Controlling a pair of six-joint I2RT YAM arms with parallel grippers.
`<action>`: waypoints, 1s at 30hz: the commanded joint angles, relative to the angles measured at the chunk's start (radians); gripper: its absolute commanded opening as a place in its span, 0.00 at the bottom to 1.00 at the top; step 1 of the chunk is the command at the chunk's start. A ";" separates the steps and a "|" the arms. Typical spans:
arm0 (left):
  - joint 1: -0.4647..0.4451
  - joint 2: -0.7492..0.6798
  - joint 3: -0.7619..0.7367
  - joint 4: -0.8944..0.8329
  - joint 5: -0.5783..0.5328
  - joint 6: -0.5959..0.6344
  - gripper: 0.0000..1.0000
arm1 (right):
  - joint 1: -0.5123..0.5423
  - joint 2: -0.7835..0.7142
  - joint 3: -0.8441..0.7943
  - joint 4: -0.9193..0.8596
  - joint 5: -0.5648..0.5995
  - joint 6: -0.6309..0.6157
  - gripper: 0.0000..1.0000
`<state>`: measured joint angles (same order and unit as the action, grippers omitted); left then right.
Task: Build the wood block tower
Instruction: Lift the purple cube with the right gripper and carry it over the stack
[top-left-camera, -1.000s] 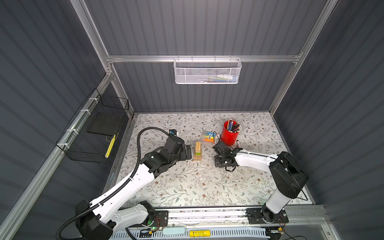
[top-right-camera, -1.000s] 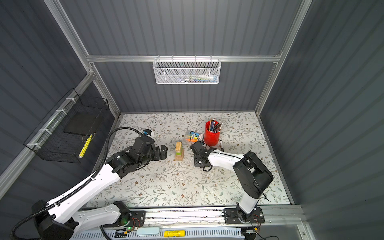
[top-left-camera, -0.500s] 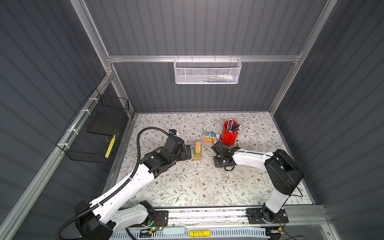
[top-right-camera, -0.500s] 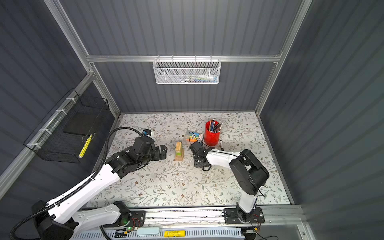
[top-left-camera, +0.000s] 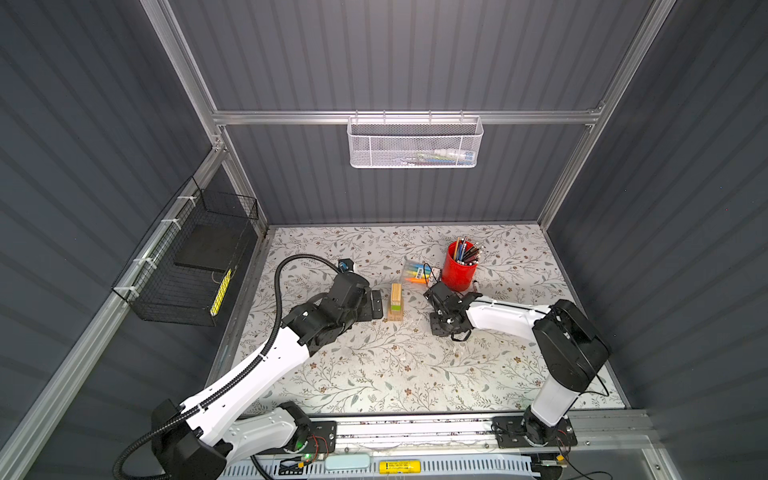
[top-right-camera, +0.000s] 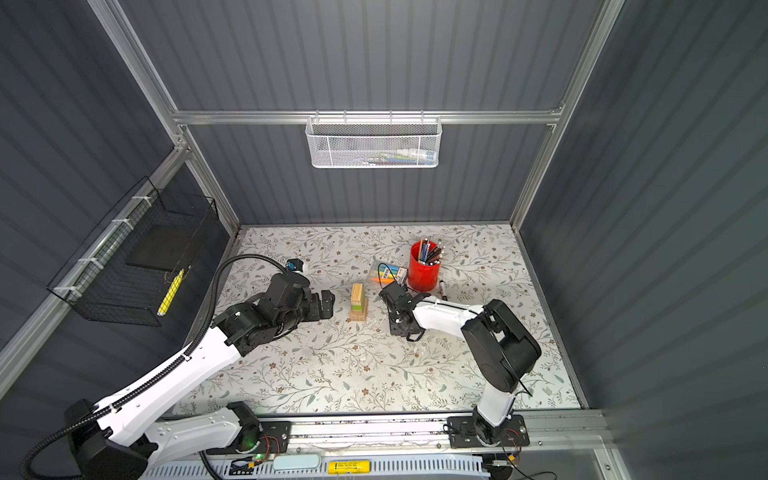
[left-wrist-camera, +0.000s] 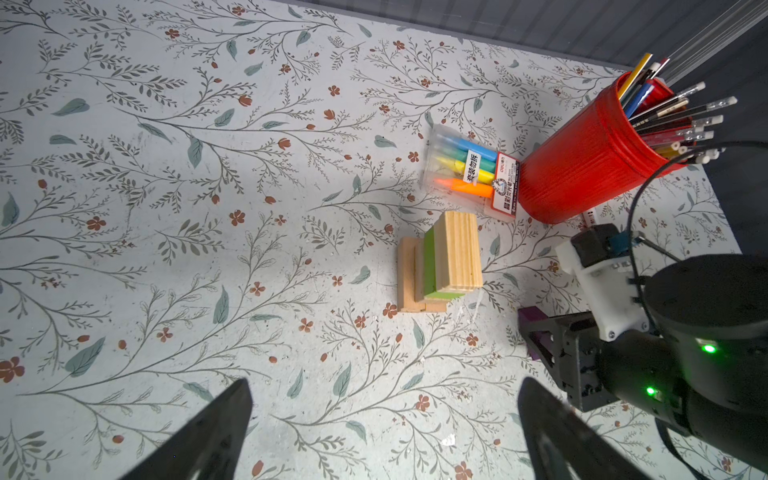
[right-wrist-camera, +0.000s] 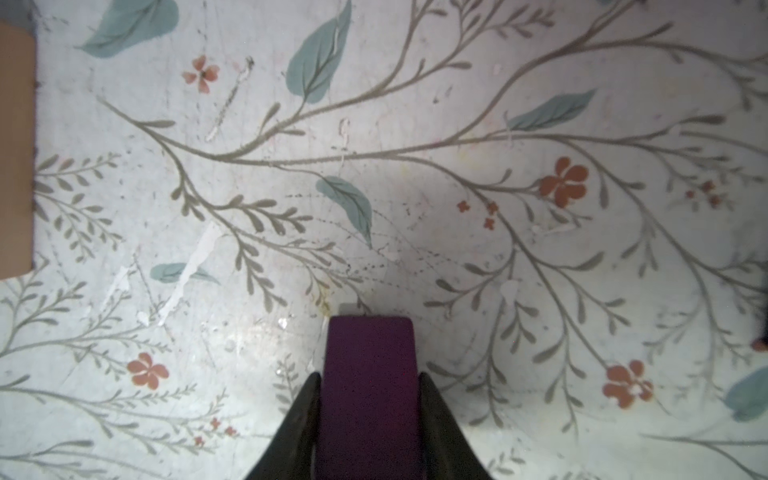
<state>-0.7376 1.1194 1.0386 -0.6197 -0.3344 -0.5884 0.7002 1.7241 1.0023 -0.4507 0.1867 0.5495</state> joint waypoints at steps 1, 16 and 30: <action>0.007 -0.006 0.014 -0.039 -0.021 -0.014 1.00 | 0.004 -0.058 0.047 -0.085 0.032 0.027 0.28; 0.008 -0.041 -0.029 -0.130 -0.084 -0.037 1.00 | 0.069 -0.054 0.385 -0.395 0.050 0.209 0.29; 0.008 -0.096 -0.094 -0.173 -0.152 -0.065 1.00 | 0.138 0.193 0.809 -0.571 0.063 0.321 0.27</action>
<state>-0.7376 1.0420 0.9592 -0.7536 -0.4488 -0.6319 0.8284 1.8797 1.7451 -0.9424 0.2325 0.8291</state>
